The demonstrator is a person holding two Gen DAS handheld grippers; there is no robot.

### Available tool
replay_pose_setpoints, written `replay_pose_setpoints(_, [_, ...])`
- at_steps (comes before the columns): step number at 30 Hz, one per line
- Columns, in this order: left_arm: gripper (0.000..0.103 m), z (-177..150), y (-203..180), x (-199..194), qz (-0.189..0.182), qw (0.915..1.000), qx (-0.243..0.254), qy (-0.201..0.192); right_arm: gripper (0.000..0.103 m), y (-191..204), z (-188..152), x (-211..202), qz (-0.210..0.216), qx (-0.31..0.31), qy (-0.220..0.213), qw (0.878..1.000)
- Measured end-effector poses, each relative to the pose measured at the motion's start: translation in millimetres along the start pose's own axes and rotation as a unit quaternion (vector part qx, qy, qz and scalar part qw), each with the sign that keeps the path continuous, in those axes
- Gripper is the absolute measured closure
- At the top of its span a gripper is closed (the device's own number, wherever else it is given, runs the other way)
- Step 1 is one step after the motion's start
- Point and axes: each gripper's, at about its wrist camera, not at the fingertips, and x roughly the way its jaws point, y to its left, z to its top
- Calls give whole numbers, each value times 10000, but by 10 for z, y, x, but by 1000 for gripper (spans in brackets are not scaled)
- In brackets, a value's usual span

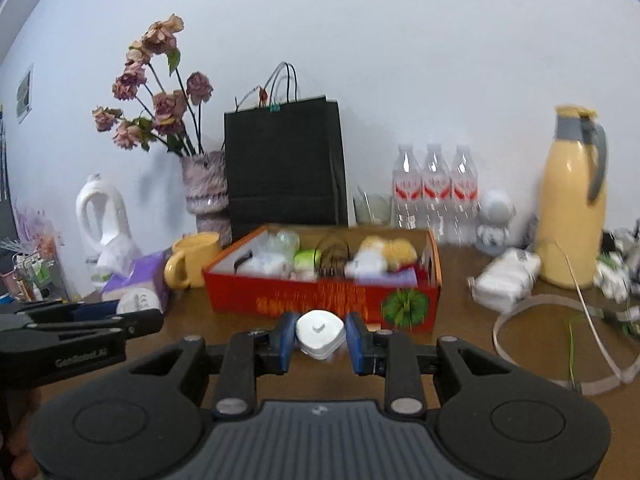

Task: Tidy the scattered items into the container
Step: 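Carry the white container and white cap over the box and open both grippers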

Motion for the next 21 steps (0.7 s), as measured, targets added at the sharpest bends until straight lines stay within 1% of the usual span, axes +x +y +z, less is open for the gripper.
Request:
replay_pose_setpoints(4, [63,373,103,444,52,9999,-115,-111,77,-136,370,409,52,-4,-125,9999])
replay_pose_setpoints(5, [63,465,101,567,87,9998,-14,-184,77,-166,470,532,17,-51,-157,9999])
replay_pose_setpoints(6, [63,546,86,705,216,9994,103,-247,77,-189,567,663,-66,-115,-157,9998])
replay_pose_setpoints(7, [63,615,85,836,291,9993,98,-207,77,-216,655,787,-147,-148,-157,9997])
replay_pose_setpoints(9, [63,766,139,1124,132,9998,-119,-25,77,-271,805,1060,-228,-168,-74,9996])
replay_pose_setpoints(10, [63,824,151,1242,148,9997,-182,43,77,-301,862,1187,-260,-148,-31,9995])
replay_pose_setpoints(13, [63,954,88,1607,443,9987,173,180,77,-439,1015,1565,-232,47,218,9995])
replay_pose_setpoints(14, [63,959,67,1694,445,9983,291,249,77,-490,1055,1675,-233,115,335,9991])
replay_pose_setpoints(17, [62,933,45,1991,318,9958,449,730,77,-626,1092,1932,-280,259,703,9968])
replay_pose_setpoints(19, [62,885,3,2172,209,9905,715,1154,77,-715,1064,2143,-253,342,1149,9925])
replay_pose_setpoints(21, [62,831,-38,2342,10,9830,995,1545,77,-840,1023,2384,-191,480,1696,9842])
